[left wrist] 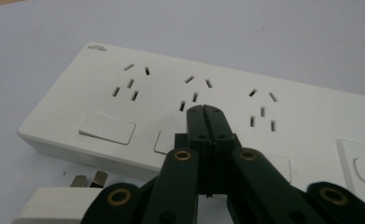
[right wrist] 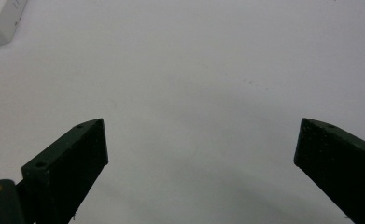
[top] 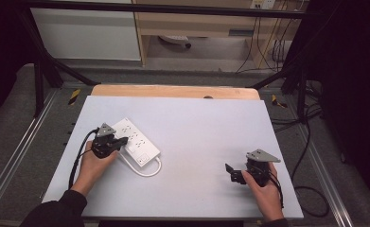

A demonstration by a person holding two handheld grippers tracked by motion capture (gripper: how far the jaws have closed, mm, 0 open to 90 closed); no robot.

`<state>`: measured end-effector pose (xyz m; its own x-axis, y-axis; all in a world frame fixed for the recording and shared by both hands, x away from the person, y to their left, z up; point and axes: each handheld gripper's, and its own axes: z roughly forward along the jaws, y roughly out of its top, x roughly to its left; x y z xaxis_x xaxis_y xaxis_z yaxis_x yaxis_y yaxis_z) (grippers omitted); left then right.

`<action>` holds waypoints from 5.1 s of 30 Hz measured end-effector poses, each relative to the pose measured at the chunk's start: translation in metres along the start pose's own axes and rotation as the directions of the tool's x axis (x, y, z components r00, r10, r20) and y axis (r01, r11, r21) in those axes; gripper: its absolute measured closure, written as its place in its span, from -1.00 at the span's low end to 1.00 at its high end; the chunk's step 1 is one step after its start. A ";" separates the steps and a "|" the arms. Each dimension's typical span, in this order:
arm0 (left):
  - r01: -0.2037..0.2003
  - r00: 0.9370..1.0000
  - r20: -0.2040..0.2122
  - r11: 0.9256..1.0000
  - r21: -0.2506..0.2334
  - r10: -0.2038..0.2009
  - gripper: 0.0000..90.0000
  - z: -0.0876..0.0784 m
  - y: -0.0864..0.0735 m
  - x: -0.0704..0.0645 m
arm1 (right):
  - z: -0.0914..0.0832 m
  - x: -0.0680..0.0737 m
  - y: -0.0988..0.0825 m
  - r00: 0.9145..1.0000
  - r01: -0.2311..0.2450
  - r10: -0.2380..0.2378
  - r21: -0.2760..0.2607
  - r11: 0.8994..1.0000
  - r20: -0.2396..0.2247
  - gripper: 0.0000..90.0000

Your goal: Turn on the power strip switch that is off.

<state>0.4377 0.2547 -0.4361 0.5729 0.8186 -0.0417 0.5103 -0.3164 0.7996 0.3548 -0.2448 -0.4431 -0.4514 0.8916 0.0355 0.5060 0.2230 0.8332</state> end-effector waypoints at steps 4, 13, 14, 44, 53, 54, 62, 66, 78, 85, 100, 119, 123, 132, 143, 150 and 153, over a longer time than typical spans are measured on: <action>-0.004 1.000 0.001 1.000 0.002 0.004 1.00 0.000 0.000 0.000 | 0.000 0.000 0.000 1.000 0.001 -0.001 0.000 1.000 0.000 -0.93; -0.019 1.000 0.008 1.000 0.007 0.019 1.00 0.002 0.000 -0.003 | 0.000 0.000 0.000 1.000 0.001 -0.001 0.000 1.000 0.000 -0.93; -0.019 1.000 0.010 1.000 0.005 0.019 1.00 0.002 0.000 -0.003 | 0.000 0.000 0.000 1.000 0.000 0.000 0.000 1.000 -0.001 -0.93; 0.003 1.000 0.005 1.000 -0.023 -0.003 1.00 -0.001 0.004 0.003 | 0.000 0.000 0.000 1.000 -0.005 0.005 -0.002 1.000 -0.002 -0.93; 0.021 1.000 0.018 0.998 -0.064 -0.020 1.00 -0.001 0.010 0.003 | 0.000 -0.001 0.000 1.000 -0.005 0.005 -0.007 1.000 -0.001 -0.93; 0.021 1.000 0.016 0.998 -0.066 -0.020 1.00 -0.001 0.010 0.003 | 0.000 -0.001 0.000 1.000 -0.005 0.005 -0.007 1.000 -0.001 -0.93; 0.020 1.000 0.022 0.993 -0.113 -0.018 0.70 -0.002 0.012 0.002 | 0.000 -0.001 0.000 1.000 -0.004 0.004 -0.007 1.000 0.000 -0.93; 0.025 0.999 0.023 0.990 -0.139 -0.022 0.48 -0.002 0.013 0.001 | 0.000 -0.001 0.000 1.000 -0.003 0.003 -0.004 1.000 -0.001 -0.93; 0.020 1.000 -0.020 0.984 -0.175 -0.024 -0.26 -0.007 0.023 -0.006 | 0.000 -0.001 0.000 1.000 0.001 -0.001 -0.004 1.000 0.000 -0.93; 0.060 0.998 -0.008 0.979 -0.195 -0.063 -0.79 -0.009 0.029 -0.008 | 0.000 -0.001 0.000 1.000 -0.002 0.002 -0.003 1.000 0.000 -0.93; 0.085 0.996 0.006 0.963 -0.257 -0.086 -0.85 -0.020 0.033 -0.008 | 0.000 -0.001 0.000 1.000 -0.002 0.002 -0.003 1.000 0.000 -0.93; 0.090 0.996 0.003 0.949 -0.302 -0.094 -0.86 -0.047 0.034 -0.006 | 0.000 0.000 0.000 1.000 -0.004 0.004 -0.004 1.000 -0.002 -0.93; 0.091 0.995 0.001 0.946 -0.310 -0.095 -0.86 -0.058 0.031 -0.004 | 0.000 0.000 0.000 1.000 -0.004 0.004 -0.003 1.000 -0.002 -0.93; 0.103 0.993 -0.014 0.937 -0.334 -0.115 -0.87 -0.091 0.018 0.005 | 0.001 0.000 0.000 1.000 0.003 -0.003 -0.001 1.000 0.000 -0.93; 0.108 0.992 -0.031 0.942 -0.317 -0.125 -0.87 -0.112 -0.014 0.007 | 0.001 -0.001 0.000 1.000 -0.001 0.001 0.000 1.000 0.003 -0.93; 0.120 0.990 -0.033 0.948 -0.293 -0.136 -0.86 -0.115 -0.034 0.004 | 0.001 -0.001 0.000 1.000 -0.007 0.007 0.000 1.000 0.003 -0.93; 0.121 0.991 -0.027 0.956 -0.268 -0.133 -0.85 -0.113 -0.042 0.000 | 0.001 -0.001 0.000 1.000 -0.007 0.007 0.001 1.000 0.002 -0.93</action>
<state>0.3439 0.3221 -0.4022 0.4822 0.8662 -0.1311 0.3847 -0.0749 0.9200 0.3564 -0.2452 -0.4439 -0.4464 0.8940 0.0399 0.5096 0.2173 0.8325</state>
